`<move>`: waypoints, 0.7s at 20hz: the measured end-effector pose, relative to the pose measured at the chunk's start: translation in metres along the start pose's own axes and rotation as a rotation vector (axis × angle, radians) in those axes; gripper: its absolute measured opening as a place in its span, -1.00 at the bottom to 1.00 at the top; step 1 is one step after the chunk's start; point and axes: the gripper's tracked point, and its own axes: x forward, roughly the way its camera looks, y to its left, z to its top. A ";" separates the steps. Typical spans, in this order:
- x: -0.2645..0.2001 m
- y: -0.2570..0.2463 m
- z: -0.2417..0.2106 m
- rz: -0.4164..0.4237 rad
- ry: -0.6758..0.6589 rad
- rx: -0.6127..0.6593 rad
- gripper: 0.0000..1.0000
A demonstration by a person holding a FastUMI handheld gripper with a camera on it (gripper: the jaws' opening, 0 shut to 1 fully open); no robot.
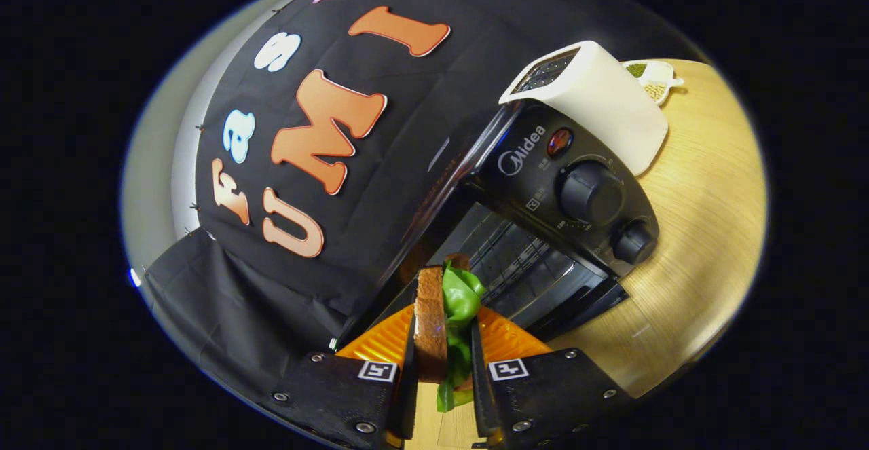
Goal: Open the toaster oven, put the food inside, and close the toaster oven door.
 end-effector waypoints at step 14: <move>0.050 -0.036 0.010 -0.154 -0.142 -0.027 -0.19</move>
